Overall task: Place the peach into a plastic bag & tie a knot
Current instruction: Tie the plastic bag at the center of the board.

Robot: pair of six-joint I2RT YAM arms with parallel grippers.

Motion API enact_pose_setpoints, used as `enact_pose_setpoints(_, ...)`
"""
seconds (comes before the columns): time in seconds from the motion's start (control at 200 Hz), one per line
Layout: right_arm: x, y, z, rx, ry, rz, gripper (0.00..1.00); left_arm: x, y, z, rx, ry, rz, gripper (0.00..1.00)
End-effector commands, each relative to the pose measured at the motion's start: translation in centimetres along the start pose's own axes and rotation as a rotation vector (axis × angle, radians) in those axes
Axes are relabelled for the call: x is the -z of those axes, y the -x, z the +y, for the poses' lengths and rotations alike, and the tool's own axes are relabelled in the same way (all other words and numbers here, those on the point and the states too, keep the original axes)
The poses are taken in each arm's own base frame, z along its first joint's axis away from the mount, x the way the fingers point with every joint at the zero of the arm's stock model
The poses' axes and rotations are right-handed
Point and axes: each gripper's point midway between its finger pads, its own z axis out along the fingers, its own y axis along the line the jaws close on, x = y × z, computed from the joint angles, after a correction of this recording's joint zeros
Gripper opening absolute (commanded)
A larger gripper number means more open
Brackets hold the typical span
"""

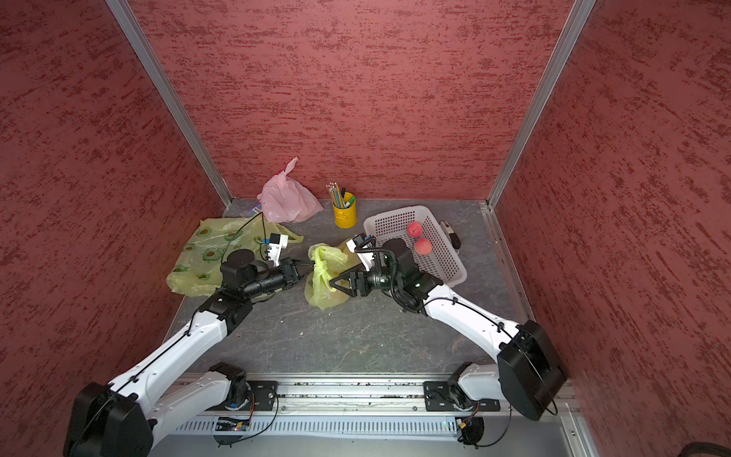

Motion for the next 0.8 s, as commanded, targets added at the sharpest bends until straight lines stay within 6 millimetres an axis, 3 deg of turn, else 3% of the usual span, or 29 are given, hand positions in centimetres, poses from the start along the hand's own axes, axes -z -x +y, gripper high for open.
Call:
enact_pose_setpoints(0.0, -0.7, 1.1, 2.0, 0.055, 0.066, 0.003, 0.64, 0.4, 0.4, -0.6, -0.028, -0.008, -0.014, 0.00)
enact_pose_setpoints(0.14, -1.5, 1.0, 2.4, 0.059, 0.091, 0.015, 0.50, 0.4, 0.4, -0.7, -0.029, -0.007, -0.012, 0.00)
enact_pose_setpoints(0.245, -1.8, 1.3, 2.3, 0.065, 0.079, 0.006, 0.23, 0.5, 0.4, -0.9, -0.039, -0.004, -0.005, 0.00)
enact_pose_setpoints(0.311, -1.8, 1.4, 2.0, 0.066, 0.058, 0.003, 0.00, 0.7, 0.5, -1.2, -0.054, 0.008, 0.002, 0.00)
enact_pose_setpoints(0.421, -1.0, 1.6, 0.2, 0.067, -0.077, -0.030, 0.00, 2.5, 1.9, -1.5, -0.087, 0.067, -0.022, 0.00)
enact_pose_setpoints(0.536, 0.0, 0.8, -1.0, 0.063, -0.155, -0.041, 0.00, 5.8, 5.4, -1.1, -0.110, 0.147, -0.100, 0.00)
enact_pose_setpoints(0.651, 1.2, -0.6, -2.1, 0.042, -0.216, -0.055, 0.00, 8.8, 9.1, 1.5, -0.144, 0.323, -0.188, 0.00)
enact_pose_setpoints(0.791, 3.0, -1.6, -4.0, 0.009, -0.313, -0.096, 0.00, 11.1, 12.2, 5.2, -0.172, 0.522, -0.265, 0.00)
